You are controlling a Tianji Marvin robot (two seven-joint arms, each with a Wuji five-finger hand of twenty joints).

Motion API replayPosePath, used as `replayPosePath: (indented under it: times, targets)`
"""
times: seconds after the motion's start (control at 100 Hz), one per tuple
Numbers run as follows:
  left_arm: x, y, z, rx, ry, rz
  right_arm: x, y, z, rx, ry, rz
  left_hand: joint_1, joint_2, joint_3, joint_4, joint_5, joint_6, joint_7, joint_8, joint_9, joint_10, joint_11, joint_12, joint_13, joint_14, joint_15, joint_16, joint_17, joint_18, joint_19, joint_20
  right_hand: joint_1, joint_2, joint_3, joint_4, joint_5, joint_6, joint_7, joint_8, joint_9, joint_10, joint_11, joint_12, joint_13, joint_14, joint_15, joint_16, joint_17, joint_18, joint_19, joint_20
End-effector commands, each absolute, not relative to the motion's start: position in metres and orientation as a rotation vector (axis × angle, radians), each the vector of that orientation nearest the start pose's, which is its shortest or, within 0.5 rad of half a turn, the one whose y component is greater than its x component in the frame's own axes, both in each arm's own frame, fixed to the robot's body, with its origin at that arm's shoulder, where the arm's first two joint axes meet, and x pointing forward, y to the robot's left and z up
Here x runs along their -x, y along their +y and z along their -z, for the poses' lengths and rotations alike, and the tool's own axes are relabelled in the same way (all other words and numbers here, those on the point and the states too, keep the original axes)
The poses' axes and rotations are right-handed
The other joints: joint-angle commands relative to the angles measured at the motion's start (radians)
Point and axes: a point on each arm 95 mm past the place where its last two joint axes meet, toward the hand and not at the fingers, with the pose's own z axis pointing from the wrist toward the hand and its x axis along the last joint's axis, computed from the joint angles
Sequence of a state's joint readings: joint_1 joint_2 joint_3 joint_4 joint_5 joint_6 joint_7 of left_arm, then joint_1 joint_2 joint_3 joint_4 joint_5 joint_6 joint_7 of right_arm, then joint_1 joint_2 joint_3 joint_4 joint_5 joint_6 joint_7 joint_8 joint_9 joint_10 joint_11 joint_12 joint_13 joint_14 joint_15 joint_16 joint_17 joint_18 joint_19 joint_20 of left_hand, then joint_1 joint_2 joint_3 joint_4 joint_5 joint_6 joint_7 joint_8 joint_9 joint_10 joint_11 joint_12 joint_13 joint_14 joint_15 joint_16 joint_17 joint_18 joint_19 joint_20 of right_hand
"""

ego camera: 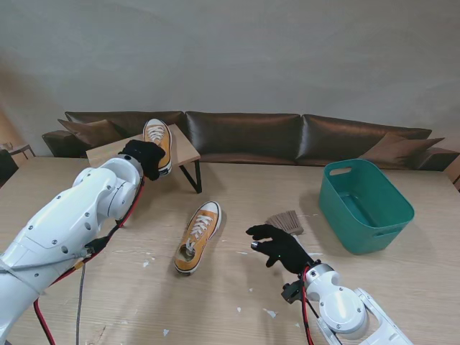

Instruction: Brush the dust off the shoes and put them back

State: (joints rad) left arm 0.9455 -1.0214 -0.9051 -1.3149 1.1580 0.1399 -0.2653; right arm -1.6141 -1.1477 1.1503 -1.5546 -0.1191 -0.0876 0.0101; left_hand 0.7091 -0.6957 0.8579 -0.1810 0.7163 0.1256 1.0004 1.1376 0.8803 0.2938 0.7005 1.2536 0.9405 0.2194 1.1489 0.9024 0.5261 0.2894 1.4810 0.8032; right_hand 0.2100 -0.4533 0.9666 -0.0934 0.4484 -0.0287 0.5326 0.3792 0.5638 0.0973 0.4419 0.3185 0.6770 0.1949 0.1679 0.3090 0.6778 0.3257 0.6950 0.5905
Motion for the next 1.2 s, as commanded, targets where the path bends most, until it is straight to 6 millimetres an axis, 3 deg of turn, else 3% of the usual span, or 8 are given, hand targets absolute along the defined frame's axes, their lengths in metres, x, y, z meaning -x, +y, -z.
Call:
replayPosePath:
  times: [0.0,0.2,0.3,0.54,1.19]
  targets:
    - [-0.541,0.02,0.242,0.951,1.648,0.973,-0.37,0.039,0.368,2.152,-1.079,2.04,0.078,-0.035,0.003,-0.019,0.196,0.027,0.513,0.116,0.084,-0.148,0.025,0.076,0.073,-0.036,0.026,-0.018,0.043,0.019,0.064,-0.026,0.0,0.036,0.014,0.02,0.014,-0.002,0.017,-0.014,0.024,0.008,0.011,0.003,0.017,-0.002,0.007,0.002,-0.431,-0.003,-0.022,0.013]
    - [-0.544,0.024,0.24,0.888,1.598,1.04,-0.369,0.04,0.368,2.152,-1.081,2.035,0.174,-0.087,-0.024,-0.025,0.267,0.023,0.575,0.168,0.289,-0.23,-0.021,0.035,0.236,-0.053,-0.003,-0.059,0.187,0.063,0.078,-0.091,0.0,0.038,0.015,0.02,0.016,0.001,0.02,-0.014,0.026,0.008,0.012,0.003,0.019,-0.001,0.008,0.002,-0.431,-0.002,-0.022,0.013]
    - [-0.545,0.025,0.239,0.862,1.595,1.067,-0.369,0.04,0.369,2.152,-1.081,2.032,0.196,-0.121,-0.002,-0.029,0.301,0.014,0.599,0.167,0.355,-0.249,-0.044,0.024,0.303,-0.086,-0.048,-0.078,0.253,0.07,0.063,-0.131,0.0,0.038,0.016,0.02,0.017,0.002,0.021,-0.015,0.026,0.011,0.012,0.003,0.018,-0.001,0.007,0.001,-0.43,-0.003,-0.022,0.013]
    - [-0.545,0.03,0.231,0.794,1.572,1.135,-0.369,0.039,0.369,2.157,-1.083,2.024,0.211,-0.15,0.039,-0.023,0.322,0.017,0.615,0.149,0.39,-0.248,-0.056,0.065,0.321,-0.109,-0.08,-0.074,0.295,0.054,0.031,-0.173,0.001,0.041,0.017,0.02,0.019,0.005,0.022,-0.016,0.028,0.011,0.012,0.003,0.018,0.001,0.008,0.001,-0.431,-0.002,-0.022,0.013]
    - [-0.527,0.03,0.196,0.593,1.6,1.27,-0.369,0.039,0.371,2.161,-1.086,2.01,0.241,-0.141,0.027,-0.024,0.317,0.044,0.618,0.151,0.382,-0.243,-0.073,0.107,0.316,-0.116,-0.141,-0.075,0.301,-0.019,-0.019,-0.203,0.002,0.043,0.017,0.019,0.024,0.01,0.025,-0.018,0.028,0.012,0.013,0.003,0.018,-0.001,0.008,0.001,-0.431,-0.003,-0.023,0.014]
